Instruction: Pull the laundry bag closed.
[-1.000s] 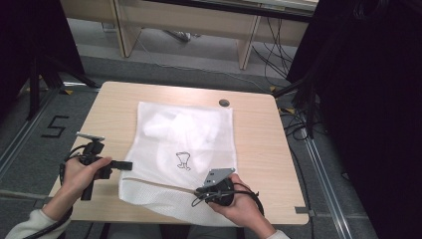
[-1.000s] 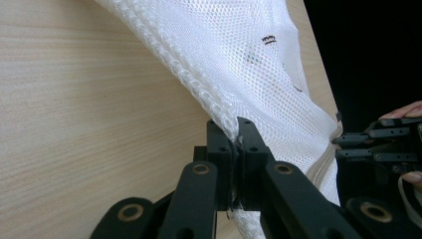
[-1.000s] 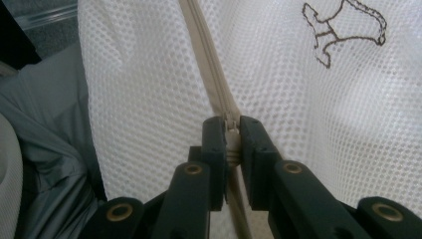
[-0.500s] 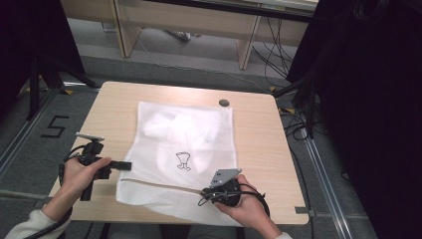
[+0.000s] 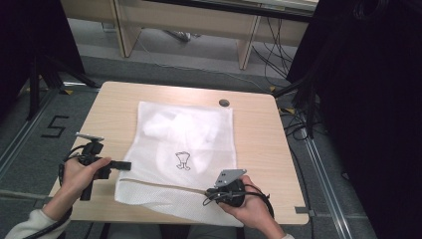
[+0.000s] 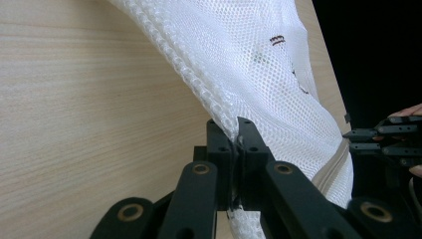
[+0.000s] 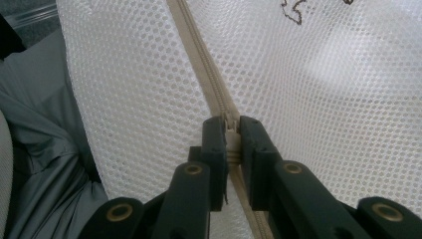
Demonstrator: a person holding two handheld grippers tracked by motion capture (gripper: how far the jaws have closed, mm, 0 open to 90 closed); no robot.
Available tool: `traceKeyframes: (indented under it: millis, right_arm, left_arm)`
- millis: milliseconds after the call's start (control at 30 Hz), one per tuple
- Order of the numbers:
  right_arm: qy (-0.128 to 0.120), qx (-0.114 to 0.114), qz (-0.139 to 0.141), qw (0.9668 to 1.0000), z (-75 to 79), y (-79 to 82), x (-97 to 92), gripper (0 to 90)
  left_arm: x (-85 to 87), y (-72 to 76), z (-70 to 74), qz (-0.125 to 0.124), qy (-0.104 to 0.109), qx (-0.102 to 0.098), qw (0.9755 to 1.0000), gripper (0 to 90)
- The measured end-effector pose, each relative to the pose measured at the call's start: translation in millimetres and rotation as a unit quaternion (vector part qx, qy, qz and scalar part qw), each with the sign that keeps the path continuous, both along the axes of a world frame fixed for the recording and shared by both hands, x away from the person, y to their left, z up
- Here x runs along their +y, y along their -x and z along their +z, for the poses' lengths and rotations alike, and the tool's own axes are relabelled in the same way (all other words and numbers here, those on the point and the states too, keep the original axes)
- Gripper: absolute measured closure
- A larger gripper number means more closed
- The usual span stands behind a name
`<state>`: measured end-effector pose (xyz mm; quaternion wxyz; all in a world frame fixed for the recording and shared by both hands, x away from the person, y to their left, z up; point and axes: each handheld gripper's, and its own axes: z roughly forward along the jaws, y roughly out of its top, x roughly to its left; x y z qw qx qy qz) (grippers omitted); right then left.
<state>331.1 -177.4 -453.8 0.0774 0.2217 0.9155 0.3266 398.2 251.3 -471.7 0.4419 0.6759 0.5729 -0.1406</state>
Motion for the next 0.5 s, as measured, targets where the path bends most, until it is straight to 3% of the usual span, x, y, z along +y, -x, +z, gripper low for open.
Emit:
traceKeyframes:
  millis: [33, 67, 267, 300, 400, 433, 500]
  right_arm:
    - [0.000, 0.000, 0.000, 1.0000, 0.0, 0.0, 0.0, 82.8]
    - [-0.004, 0.000, -0.002, 1.0000, -0.8, 0.2, 0.5, 82.8]
    - [-0.002, 0.005, 0.002, 1.0000, -1.2, -0.1, -0.3, 82.8]
    - [0.002, 0.006, 0.002, 1.0000, -0.9, 0.1, -2.1, 82.8]
    - [-0.004, 0.006, -0.001, 1.0000, -2.2, 0.3, -2.7, 82.8]
    - [0.000, 0.008, 0.002, 1.0000, -1.2, 0.3, -3.9, 82.8]
    - [-0.001, 0.009, -0.008, 0.9999, -2.0, 1.1, -4.0, 82.8]
  left_arm:
    - [-1.7, 1.7, 1.7, 0.012, 0.006, 0.015, 0.9998, 86.4]
    - [0.6, 0.2, 0.0, -0.001, 0.001, -0.001, 1.0000, 86.4]
    - [1.5, -0.2, -0.1, -0.002, 0.001, 0.000, 1.0000, 86.4]
    - [-0.6, 1.7, 1.6, 0.016, 0.009, 0.019, 0.9996, 86.4]
    - [-0.6, 1.6, 1.5, 0.014, 0.007, 0.019, 0.9997, 86.4]
    - [1.5, -0.3, -0.3, -0.001, 0.001, -0.001, 1.0000, 86.4]
    - [1.5, -0.1, -0.1, -0.001, 0.002, 0.000, 1.0000, 86.4]
